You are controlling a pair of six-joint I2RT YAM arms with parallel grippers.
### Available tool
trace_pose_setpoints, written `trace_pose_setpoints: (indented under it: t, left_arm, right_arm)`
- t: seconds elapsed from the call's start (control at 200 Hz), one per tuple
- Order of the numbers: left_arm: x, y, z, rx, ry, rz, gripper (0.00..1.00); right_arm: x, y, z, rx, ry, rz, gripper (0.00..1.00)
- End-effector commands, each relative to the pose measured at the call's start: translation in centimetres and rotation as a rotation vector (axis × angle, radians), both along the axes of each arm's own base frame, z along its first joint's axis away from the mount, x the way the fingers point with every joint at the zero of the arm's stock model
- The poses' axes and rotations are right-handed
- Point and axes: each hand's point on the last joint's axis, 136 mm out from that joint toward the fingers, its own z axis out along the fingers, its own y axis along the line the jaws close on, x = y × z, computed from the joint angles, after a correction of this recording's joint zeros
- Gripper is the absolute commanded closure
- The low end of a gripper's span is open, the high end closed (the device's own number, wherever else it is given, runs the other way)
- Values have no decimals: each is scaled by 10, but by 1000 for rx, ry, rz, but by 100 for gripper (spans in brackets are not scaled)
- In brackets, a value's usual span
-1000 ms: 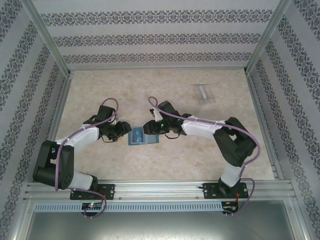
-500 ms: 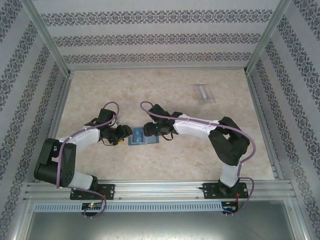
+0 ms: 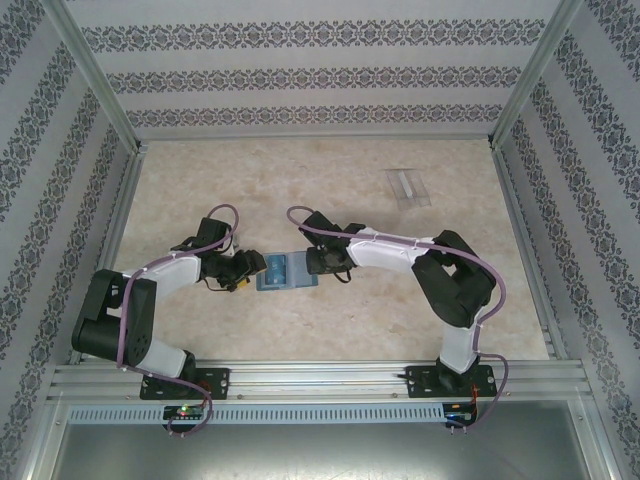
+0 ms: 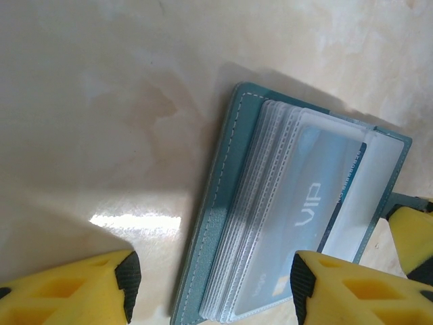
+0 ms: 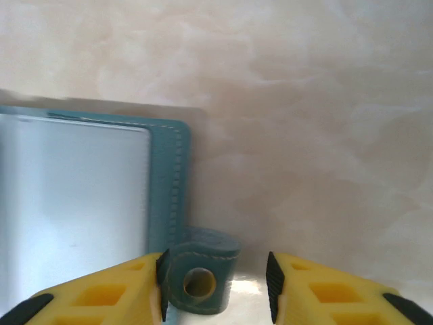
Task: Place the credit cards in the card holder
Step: Close the card holder at the center of the table.
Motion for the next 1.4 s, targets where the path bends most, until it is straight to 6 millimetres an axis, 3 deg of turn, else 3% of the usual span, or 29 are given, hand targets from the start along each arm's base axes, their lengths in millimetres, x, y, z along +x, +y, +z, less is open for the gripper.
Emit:
trace_pose_setpoints:
  t: [0.0, 0.3, 0.475, 0.59, 0.684, 0.954, 1.149, 1.399]
  left_arm:
    - [10, -4, 1, -17, -29, -13, 37]
    - [9, -5, -2, -28, -21, -8, 37]
    - [8, -5, -2, -20, -14, -22, 37]
    - [9, -5, -2, -19, -21, -18, 37]
    - [11, -6, 0, -22, -17, -24, 38]
    - [12, -8, -2, -30, -14, -34, 44]
    - [22, -20, -5, -101, -49, -60, 45]
    - [32, -35, 16, -213, -124, -74, 48]
  right_arm:
    - [0, -7, 4, 15, -1, -21, 63]
    - [2, -9, 16, 49, -33, -16, 66]
    - [6, -5, 24, 89, -47, -8, 58]
    - [7, -3, 26, 109, -41, -3, 58]
    - [7, -4, 26, 109, -42, -5, 63]
    - [3, -3, 21, 139, -29, -16, 91]
    - [-2, 11, 7, 228, 27, -15, 98]
    - [-5, 23, -2, 310, 63, -12, 100]
